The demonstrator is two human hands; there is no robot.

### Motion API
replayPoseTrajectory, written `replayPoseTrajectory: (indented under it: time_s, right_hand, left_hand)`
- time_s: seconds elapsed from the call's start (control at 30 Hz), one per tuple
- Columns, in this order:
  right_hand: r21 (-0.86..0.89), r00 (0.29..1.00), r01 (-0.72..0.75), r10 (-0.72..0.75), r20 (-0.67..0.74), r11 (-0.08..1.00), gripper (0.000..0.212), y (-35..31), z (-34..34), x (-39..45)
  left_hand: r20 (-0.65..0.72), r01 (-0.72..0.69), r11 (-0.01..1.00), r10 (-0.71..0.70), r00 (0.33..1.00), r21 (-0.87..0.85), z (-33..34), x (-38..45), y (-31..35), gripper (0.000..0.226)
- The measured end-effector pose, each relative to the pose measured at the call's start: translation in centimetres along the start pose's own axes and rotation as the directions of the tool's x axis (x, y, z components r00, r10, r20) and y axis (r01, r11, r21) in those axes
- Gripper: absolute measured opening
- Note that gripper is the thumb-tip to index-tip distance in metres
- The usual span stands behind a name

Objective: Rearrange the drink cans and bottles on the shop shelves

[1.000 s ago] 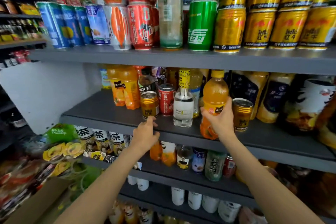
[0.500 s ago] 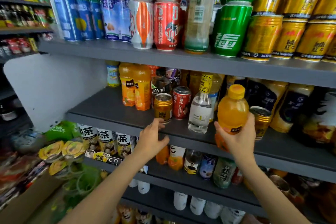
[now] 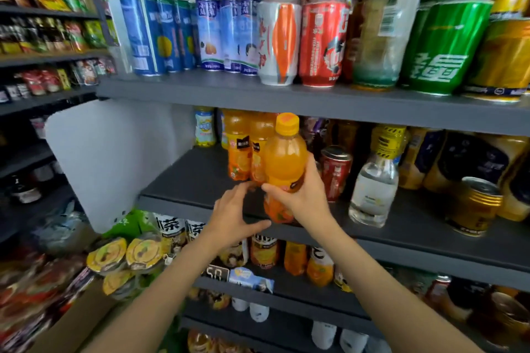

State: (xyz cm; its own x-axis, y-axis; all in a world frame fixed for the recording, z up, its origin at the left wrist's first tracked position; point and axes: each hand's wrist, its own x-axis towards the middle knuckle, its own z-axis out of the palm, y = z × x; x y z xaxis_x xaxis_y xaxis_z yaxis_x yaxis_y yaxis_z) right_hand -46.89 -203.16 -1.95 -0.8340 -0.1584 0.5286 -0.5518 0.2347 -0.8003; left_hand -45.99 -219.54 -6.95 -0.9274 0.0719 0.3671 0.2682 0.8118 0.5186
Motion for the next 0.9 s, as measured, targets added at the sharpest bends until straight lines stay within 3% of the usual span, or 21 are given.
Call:
replayPoseTrajectory:
  time_s: [0.27,0.4,0.5,0.6,0.7,0.8,0.9]
  right_hand:
    - [-0.118,0.989,-0.142,0.135,-0.059,0.983,0.074,1.0,7.0,4.2]
    - [-0.313,0.993,-0.058,0.023,-0.117,0.948,0.062,0.9,4.2,3.9]
    - [-0.531,0.954,-0.035,-0.131,-0.271,0.847,0.048,1.9,1.2,2.2]
    - [-0.681,0.949,-0.199,-0.036,-0.314,0.705,0.055,4.0,0.2,1.2]
    - [-0.745,0.95,-0.267,0.037,-0.31,0.612,0.061,5.1,1.3,0.7]
    - [-0.704,0.925,-0.321,0.05,-0.377,0.633,0.062,4.9,2.4,0.6]
    - [-0.58,0.914,-0.303,0.059,-0.401,0.757,0.06,4.4,2.5,0.1]
  left_hand:
    - [0.017,-0.008,0.972,0.012,1.0,-0.237,-0.6,3.3,-3.3,0.085]
    - [0.061,-0.038,0.952,0.059,0.996,-0.302,-0.2,4.6,-3.1,0.061]
    - [0.069,-0.049,0.963,0.069,0.995,-0.264,0.2,5.3,-3.4,0.061]
    - [0.066,-0.018,0.974,0.034,0.997,-0.228,0.4,5.3,-3.5,0.066]
    - [0.015,0.0,0.978,0.004,1.0,-0.209,0.6,4.8,-3.2,0.068]
    - [-0.089,0.002,0.971,-0.024,0.996,-0.238,0.9,4.0,-2.5,0.07]
    - [-0.192,-0.025,0.972,-0.02,0.981,-0.232,0.8,3.1,-1.8,0.066]
